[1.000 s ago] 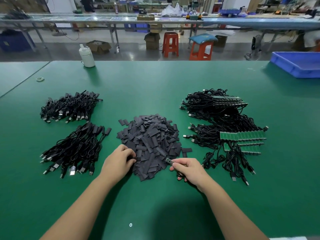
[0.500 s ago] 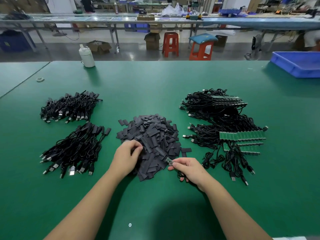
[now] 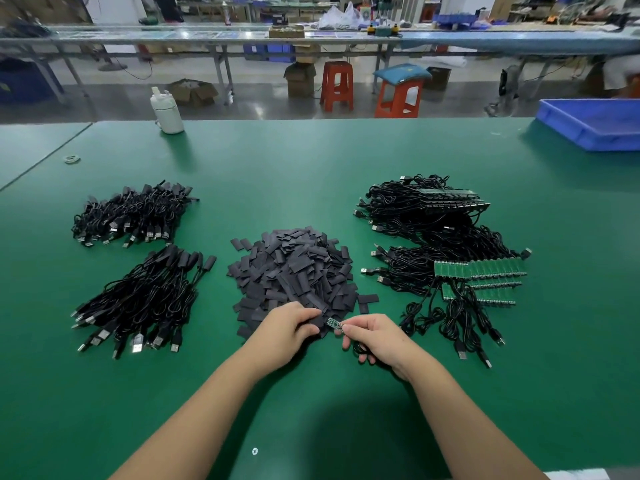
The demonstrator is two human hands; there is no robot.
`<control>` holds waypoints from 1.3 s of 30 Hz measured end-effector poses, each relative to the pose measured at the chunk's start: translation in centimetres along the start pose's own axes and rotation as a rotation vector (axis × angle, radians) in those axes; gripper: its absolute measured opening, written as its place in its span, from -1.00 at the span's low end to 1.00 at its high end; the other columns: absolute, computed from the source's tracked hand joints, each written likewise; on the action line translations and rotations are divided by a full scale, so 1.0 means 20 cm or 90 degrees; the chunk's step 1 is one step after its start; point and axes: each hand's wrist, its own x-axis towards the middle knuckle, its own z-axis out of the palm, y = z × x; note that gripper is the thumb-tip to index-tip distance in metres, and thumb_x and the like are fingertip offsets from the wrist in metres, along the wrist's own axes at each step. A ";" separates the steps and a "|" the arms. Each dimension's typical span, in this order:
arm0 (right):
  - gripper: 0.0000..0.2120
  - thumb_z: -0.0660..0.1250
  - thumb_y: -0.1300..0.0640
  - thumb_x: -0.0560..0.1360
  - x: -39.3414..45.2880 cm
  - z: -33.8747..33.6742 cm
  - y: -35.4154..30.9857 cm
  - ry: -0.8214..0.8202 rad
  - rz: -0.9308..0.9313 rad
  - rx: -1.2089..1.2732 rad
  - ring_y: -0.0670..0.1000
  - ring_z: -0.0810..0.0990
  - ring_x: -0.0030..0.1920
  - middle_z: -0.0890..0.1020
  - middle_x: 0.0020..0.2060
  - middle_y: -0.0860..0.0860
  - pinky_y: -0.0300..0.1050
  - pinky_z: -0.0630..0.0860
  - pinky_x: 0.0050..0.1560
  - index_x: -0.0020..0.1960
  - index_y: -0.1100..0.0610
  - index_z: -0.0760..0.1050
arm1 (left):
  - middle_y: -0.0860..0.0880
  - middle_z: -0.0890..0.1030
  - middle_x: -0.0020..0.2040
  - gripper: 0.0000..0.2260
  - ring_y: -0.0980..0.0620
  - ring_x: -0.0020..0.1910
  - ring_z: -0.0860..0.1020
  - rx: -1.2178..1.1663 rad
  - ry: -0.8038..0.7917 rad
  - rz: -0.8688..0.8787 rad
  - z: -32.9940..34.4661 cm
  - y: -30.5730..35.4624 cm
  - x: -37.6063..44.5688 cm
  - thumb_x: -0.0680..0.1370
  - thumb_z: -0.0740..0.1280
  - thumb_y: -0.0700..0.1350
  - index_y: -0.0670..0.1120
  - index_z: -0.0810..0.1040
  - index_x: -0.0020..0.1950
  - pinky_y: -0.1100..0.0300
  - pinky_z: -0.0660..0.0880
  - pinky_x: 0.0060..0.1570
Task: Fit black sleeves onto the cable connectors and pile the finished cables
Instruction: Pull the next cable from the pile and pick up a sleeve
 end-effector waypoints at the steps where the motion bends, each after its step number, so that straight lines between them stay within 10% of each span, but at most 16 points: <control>1: -0.84 0.30 0.09 0.63 0.00 0.00 0.00 -0.006 0.001 0.002 -0.11 0.48 -0.48 0.73 -0.18 -0.02 -0.27 0.35 -0.49 0.06 0.10 0.65 | 0.02 0.56 0.04 -0.68 0.01 0.10 0.53 0.028 0.001 0.015 0.00 0.00 0.00 0.61 0.30 -0.01 -0.01 0.53 0.36 0.18 0.42 0.12; 20: -0.80 0.27 0.10 0.64 -0.03 0.00 -0.03 -0.012 0.004 -0.003 -0.11 0.47 -0.48 0.73 -0.17 0.00 -0.28 0.34 -0.49 0.05 0.17 0.63 | 0.07 0.64 0.04 -0.77 0.07 0.05 0.57 -0.009 0.079 0.042 0.01 0.03 -0.04 0.62 0.30 -0.05 0.01 0.62 0.26 0.15 0.47 0.12; 39: -0.81 0.29 0.09 0.63 -0.04 0.01 -0.03 -0.032 0.007 -0.024 -0.09 0.48 -0.47 0.70 -0.23 -0.02 -0.25 0.41 -0.46 0.02 0.16 0.64 | 0.06 0.57 0.20 -0.65 0.01 0.15 0.54 0.212 -0.082 0.115 -0.04 0.05 0.01 0.65 0.22 -0.01 0.05 0.44 0.44 0.19 0.40 0.03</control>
